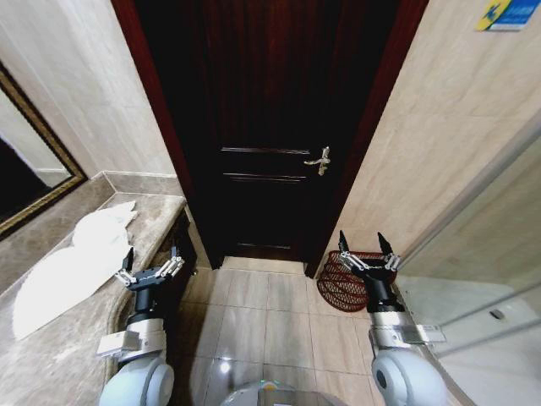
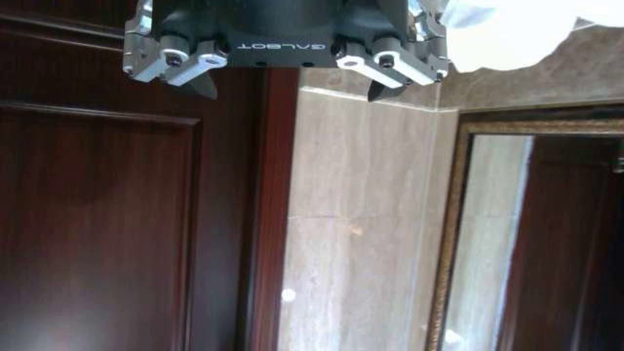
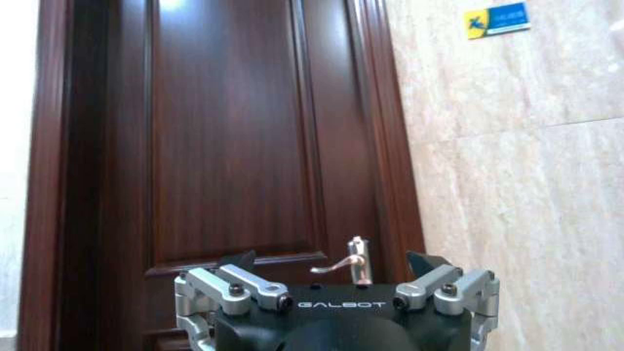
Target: Discard the used towel into the hamper.
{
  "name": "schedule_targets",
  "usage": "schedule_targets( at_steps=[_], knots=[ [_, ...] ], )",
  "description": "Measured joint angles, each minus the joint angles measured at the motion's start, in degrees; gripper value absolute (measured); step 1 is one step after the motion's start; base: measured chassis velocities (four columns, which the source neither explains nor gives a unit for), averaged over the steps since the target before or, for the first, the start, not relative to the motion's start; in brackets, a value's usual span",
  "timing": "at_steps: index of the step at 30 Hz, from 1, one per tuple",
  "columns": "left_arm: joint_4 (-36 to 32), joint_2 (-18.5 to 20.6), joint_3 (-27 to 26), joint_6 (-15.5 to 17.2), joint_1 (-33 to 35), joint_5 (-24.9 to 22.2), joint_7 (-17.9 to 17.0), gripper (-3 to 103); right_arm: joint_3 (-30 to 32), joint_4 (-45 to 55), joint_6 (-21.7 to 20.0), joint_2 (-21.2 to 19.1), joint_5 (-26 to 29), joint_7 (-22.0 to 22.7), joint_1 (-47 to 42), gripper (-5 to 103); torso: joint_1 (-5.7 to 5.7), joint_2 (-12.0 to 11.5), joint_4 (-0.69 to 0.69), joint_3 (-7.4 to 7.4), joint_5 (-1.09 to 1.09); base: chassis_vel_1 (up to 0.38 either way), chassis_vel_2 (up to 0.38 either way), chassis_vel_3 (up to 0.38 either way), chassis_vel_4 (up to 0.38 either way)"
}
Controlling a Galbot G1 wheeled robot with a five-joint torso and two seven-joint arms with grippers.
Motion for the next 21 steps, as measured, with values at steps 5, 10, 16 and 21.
schedule_targets(
  at_steps=[5, 10, 16, 21],
  knots=[
    [0.29, 0.0, -0.1, 0.2, -0.41, -0.16, -0.13, 100, 0.16, -0.01, -0.05, -0.24, 0.11, 0.08, 0.13, 100, 0.0, 0.0, 0.0, 0.0, 0.01, 0.063, 0.074, 0.061, 0.061],
    [0.28, 0.0, -0.29, 0.36, -0.47, -0.28, -0.41, 100, 0.09, -0.29, 0.05, -0.25, 0.24, 0.75, 0.39, 100, 0.0, 0.0, 0.0, 0.0, 0.0, 0.087, 0.084, 0.086, 0.084],
    [-0.04, 0.0, -0.33, 0.76, -0.44, -0.32, -0.54, 100, -0.13, -0.26, -0.05, -0.4, 1.4, 1.59, 0.77, 100, 0.0, 0.0, 0.0, 0.0, 0.0, 0.108, 0.096, 0.11, 0.093],
    [-0.09, 0.0, -0.37, 1.61, -0.51, -0.21, -1.04, 100, -0.32, 0.52, -1.42, -0.73, 3.97, 2.2, 0.95, 100, 0.0, 0.0, 0.0, 0.0, -0.01, 0.125, 0.123, 0.128, 0.128]
  ],
)
